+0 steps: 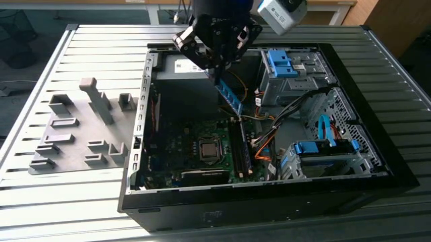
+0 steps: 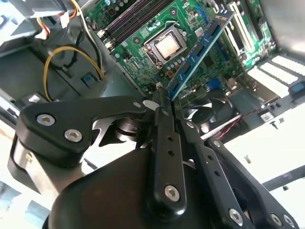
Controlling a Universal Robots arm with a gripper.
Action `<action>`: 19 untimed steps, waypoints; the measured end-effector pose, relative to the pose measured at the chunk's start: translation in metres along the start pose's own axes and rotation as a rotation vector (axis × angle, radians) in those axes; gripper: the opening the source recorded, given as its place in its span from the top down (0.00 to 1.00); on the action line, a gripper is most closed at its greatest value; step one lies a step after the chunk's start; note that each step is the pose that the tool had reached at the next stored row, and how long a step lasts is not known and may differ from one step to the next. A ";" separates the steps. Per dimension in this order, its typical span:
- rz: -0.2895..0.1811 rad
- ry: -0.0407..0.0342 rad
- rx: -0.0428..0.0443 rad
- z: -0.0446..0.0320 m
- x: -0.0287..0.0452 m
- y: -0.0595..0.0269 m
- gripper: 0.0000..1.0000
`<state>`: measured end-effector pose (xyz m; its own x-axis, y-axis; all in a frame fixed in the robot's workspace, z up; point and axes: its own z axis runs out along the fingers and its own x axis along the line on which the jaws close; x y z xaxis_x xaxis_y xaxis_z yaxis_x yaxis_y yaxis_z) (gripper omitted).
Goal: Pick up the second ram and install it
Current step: 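Insert the second ram into the second slot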
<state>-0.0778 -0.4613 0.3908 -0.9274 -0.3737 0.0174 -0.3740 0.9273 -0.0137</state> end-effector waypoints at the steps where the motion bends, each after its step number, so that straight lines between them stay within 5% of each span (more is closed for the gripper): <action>1: 0.017 0.0004 0.0000 0.0002 0.0000 0.0000 0.86; 16: 0.285 0.0050 -0.0016 0.0049 -0.0001 0.0001 0.86; 19: 0.298 0.0054 -0.0014 0.0049 -0.0001 0.0000 0.86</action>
<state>-0.0778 -0.4613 0.3859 -0.9963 -0.0845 0.0181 -0.0848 0.9962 -0.0176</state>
